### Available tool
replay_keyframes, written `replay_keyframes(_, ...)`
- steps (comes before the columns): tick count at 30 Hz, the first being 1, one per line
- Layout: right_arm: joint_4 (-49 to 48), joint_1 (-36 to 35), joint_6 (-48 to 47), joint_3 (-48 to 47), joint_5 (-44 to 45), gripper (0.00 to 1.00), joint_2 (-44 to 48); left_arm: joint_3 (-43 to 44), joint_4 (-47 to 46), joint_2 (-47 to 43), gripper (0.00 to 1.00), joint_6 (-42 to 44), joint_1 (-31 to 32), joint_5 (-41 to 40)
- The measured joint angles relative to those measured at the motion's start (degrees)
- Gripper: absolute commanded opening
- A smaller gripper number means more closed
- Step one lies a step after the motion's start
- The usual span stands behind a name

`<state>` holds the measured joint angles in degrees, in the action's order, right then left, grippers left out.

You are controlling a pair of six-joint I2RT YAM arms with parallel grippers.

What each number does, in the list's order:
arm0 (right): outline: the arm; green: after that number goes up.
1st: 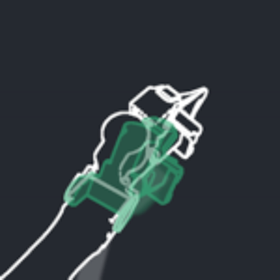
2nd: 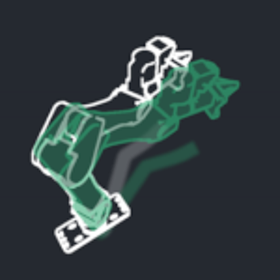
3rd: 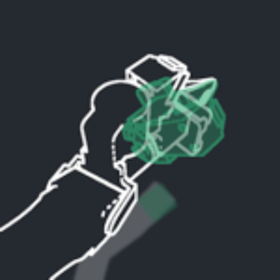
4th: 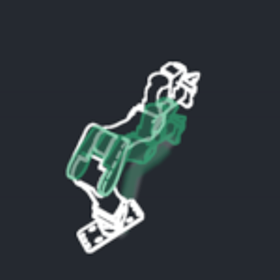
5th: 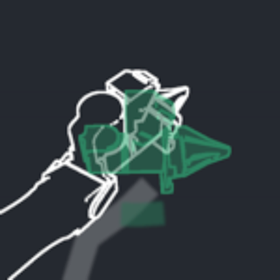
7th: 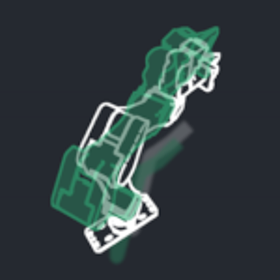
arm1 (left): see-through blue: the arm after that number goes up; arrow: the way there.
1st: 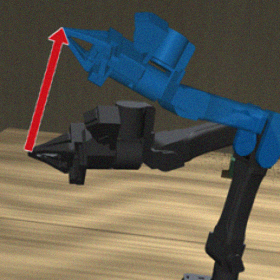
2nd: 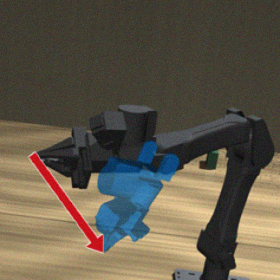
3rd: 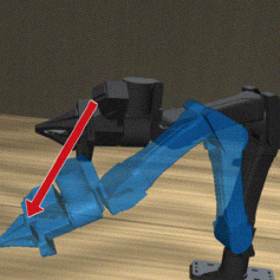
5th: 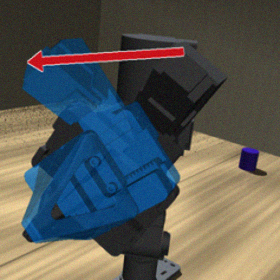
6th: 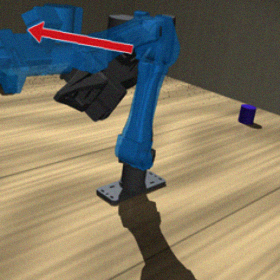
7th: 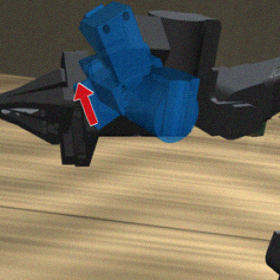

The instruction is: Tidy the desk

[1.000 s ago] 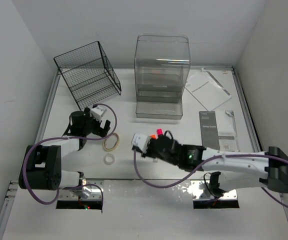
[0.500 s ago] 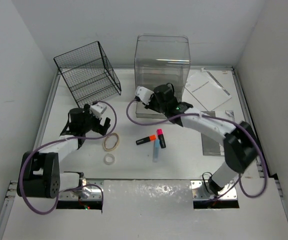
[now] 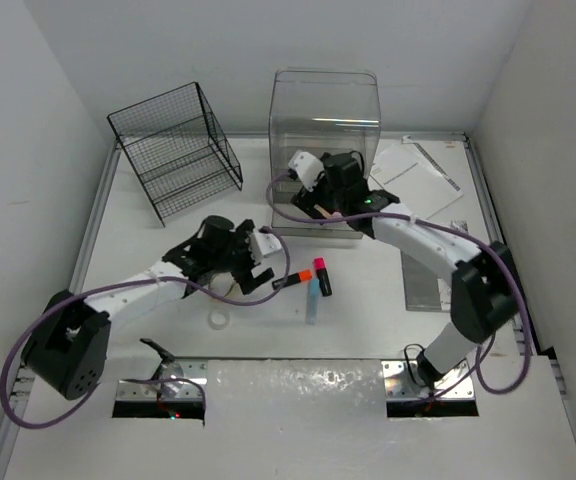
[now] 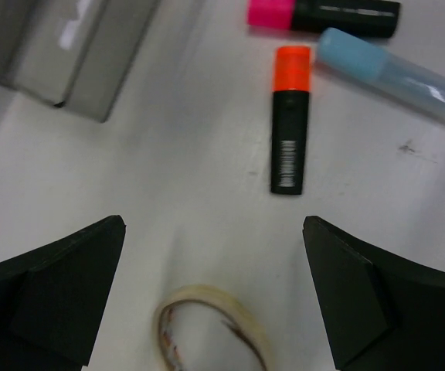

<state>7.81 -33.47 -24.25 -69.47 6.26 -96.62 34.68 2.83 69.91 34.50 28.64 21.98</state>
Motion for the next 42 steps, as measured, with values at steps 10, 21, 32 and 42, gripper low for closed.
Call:
replay_keyframes(10,2.3,3.4,14.7,10.0,17.1,0.92,25.6,7.5,1.5,18.8,1.0,0.1,10.7,-2.4)
replay_keyframes(21,8.5,3.7,23.5,31.2,20.9,0.91,49.6,18.3,2.6,31.4,0.75,-1.4,13.9,-5.9)
replay_keyframes(32,8.9,3.7,25.9,33.1,22.1,0.9,57.7,25.8,12.4,35.5,0.0,1.0,15.2,-3.5)
replay_keyframes(42,8.7,3.7,29.1,36.5,21.3,0.89,56.3,31.4,29.1,21.2,0.0,-0.8,15.2,-5.3)
